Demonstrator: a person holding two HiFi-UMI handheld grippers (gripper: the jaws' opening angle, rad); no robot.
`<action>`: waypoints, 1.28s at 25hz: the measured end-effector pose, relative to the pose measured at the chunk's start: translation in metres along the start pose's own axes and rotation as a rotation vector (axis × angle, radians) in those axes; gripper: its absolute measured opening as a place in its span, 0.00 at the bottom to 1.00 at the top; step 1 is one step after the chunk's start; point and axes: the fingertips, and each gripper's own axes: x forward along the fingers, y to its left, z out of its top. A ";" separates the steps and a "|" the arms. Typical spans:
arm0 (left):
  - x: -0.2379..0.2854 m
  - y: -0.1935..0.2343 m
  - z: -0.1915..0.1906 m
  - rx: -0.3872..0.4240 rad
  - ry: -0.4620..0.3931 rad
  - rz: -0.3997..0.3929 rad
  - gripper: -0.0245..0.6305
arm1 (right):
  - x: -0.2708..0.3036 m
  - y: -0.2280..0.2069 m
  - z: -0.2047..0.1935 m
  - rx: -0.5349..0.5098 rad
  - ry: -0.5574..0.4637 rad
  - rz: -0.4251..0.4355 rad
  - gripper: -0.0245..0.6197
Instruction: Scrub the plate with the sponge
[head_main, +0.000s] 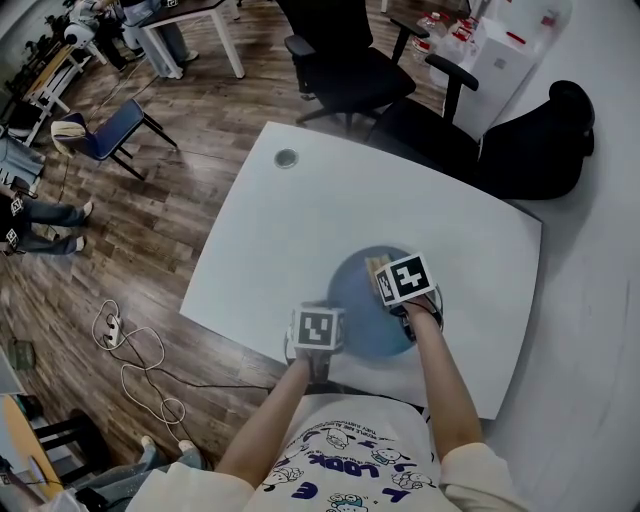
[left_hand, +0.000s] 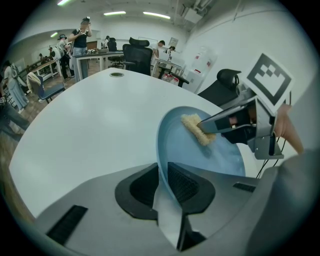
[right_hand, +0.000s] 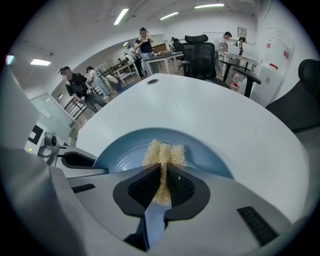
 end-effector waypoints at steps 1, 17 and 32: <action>0.000 0.000 0.000 -0.002 0.001 0.000 0.13 | 0.000 0.001 0.001 0.000 -0.001 0.006 0.11; 0.001 -0.001 0.001 -0.032 0.002 -0.004 0.13 | 0.010 0.044 0.009 -0.080 -0.017 0.095 0.11; 0.001 0.002 0.001 -0.050 0.002 0.014 0.13 | 0.011 0.064 0.002 -0.108 -0.006 0.134 0.11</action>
